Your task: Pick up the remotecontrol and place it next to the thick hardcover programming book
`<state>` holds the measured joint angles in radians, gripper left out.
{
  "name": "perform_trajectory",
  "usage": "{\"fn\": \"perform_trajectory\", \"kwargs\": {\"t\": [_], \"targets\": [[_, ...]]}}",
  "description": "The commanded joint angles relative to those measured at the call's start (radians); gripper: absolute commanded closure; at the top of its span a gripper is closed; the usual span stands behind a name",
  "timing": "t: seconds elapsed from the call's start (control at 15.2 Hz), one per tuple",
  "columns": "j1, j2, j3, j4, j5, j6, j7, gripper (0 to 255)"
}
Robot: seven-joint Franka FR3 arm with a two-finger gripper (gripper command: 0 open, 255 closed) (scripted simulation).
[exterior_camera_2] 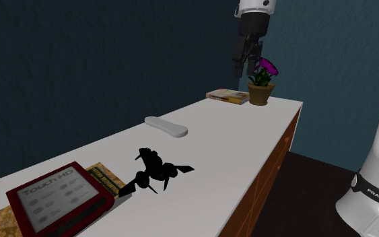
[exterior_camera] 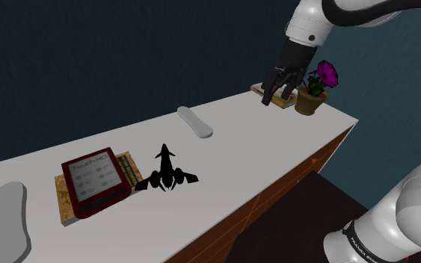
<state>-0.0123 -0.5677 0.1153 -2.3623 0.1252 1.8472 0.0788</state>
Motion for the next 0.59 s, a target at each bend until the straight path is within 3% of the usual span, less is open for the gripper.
{"fn": "perform_trajectory", "kwargs": {"t": [0.0, 0.53], "targets": [[0.000, 0.079, 0.022, 0.024, -0.003, 0.052, 0.021, 0], [-0.004, 0.404, 0.092, 0.203, -0.060, 0.179, 0.120, 0]]}}
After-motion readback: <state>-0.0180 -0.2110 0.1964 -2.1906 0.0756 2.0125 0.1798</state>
